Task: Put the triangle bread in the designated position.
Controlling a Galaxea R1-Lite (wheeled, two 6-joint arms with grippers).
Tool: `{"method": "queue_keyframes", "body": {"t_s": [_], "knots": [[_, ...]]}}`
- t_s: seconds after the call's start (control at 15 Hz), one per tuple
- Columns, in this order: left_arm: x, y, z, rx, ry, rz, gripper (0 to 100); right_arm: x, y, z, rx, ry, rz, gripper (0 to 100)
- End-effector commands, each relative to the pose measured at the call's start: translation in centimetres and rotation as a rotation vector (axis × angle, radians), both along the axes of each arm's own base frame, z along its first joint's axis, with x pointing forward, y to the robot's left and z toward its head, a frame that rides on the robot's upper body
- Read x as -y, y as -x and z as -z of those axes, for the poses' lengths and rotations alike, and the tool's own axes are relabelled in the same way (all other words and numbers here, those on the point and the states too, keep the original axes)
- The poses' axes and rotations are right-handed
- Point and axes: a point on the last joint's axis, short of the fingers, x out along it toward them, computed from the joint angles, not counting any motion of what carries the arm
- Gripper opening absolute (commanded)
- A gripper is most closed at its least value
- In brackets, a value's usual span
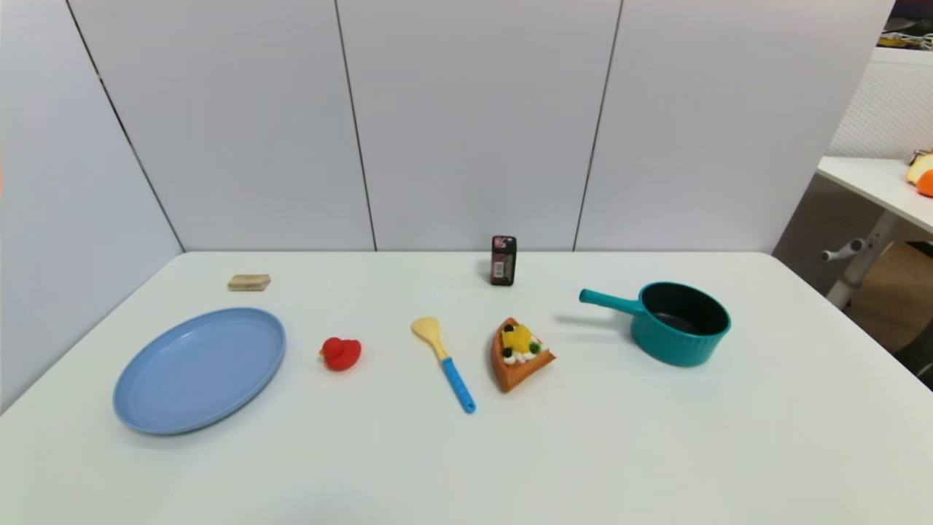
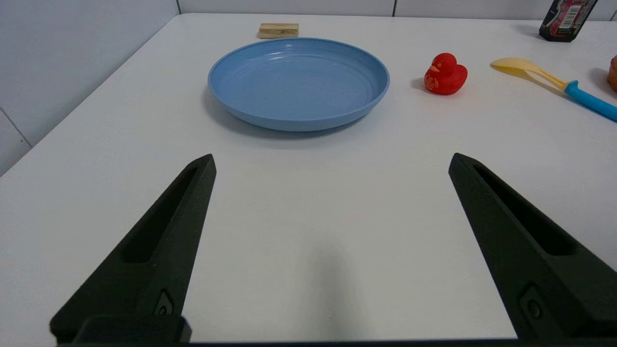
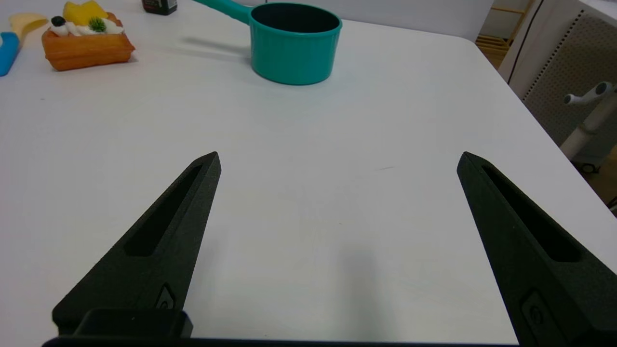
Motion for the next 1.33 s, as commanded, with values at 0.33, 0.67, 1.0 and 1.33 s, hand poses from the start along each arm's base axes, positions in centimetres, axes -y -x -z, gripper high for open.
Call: {"method": "queue_keyframes", "body": {"t_s": [0.33,0.67,1.0,1.33], "knots": [[0.0,0.0,0.0,-0.001,0.001,0.000,100,0.0,0.0,0.0,-0.003,0.002,-0.001,100],[0.0,0.0,0.0,-0.003,0.008,0.000,100,0.0,0.0,0.0,-0.003,0.002,-0.001,100],[0.0,-0.7,-4.6,-0.056,-0.057,0.015,100,0.0,0.0,0.0,-0.003,0.002,-0.001,100],[0.4,-6.5,-11.2,-0.230,-0.242,0.201,100,0.0,0.0,0.0,-0.003,0.000,-0.001,100]]}}
